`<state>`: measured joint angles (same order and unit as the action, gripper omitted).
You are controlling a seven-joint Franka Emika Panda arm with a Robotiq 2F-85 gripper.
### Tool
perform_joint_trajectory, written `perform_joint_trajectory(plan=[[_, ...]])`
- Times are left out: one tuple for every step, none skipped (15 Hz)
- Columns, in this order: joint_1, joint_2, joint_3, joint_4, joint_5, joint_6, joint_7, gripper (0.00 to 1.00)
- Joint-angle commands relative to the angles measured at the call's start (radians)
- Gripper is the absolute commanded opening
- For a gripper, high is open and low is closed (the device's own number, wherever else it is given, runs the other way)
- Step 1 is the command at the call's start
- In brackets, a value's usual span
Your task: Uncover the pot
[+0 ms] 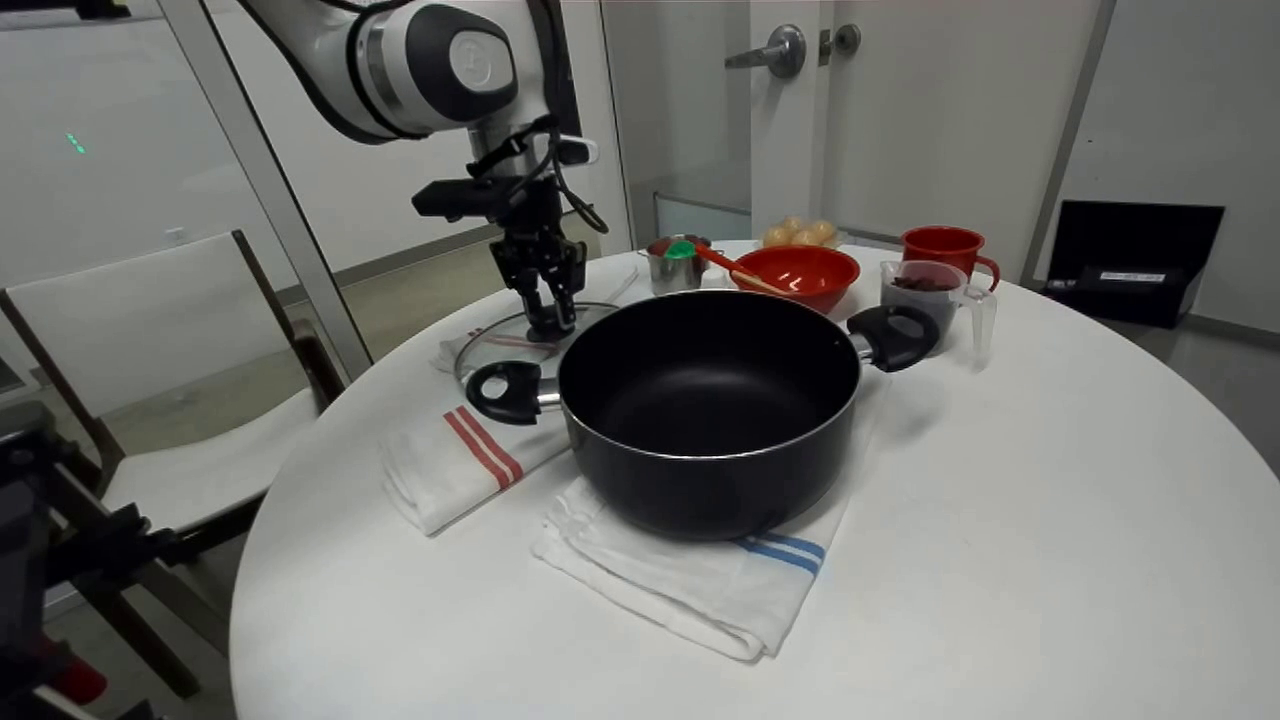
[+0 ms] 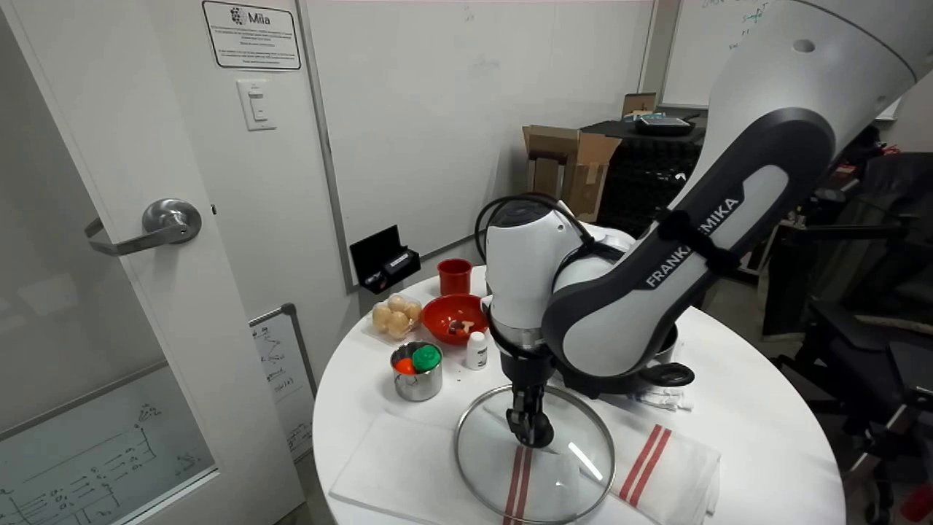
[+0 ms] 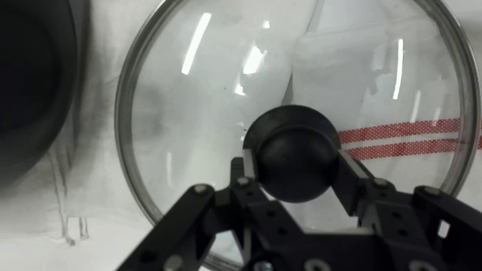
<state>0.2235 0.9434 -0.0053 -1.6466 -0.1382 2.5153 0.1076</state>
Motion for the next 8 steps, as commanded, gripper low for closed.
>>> perform_joint_trajectory(plan=[[0.01, 0.017, -0.02, 0.022, -0.032, 0.03, -0.016, 0.26], [0.008, 0.011, -0.018, 0.016, -0.032, 0.032, -0.018, 0.76], [0.004, 0.003, -0.016, 0.008, -0.03, 0.035, -0.021, 0.77], [-0.001, -0.008, -0.013, -0.005, -0.026, 0.037, -0.024, 0.82], [-0.006, -0.016, -0.011, -0.014, -0.023, 0.039, -0.028, 0.9], [-0.01, -0.026, -0.009, -0.024, -0.02, 0.04, -0.029, 0.96], [-0.016, -0.038, -0.005, -0.035, -0.016, 0.038, -0.033, 1.0], [-0.02, -0.049, -0.002, -0.048, -0.013, 0.043, -0.035, 1.0]])
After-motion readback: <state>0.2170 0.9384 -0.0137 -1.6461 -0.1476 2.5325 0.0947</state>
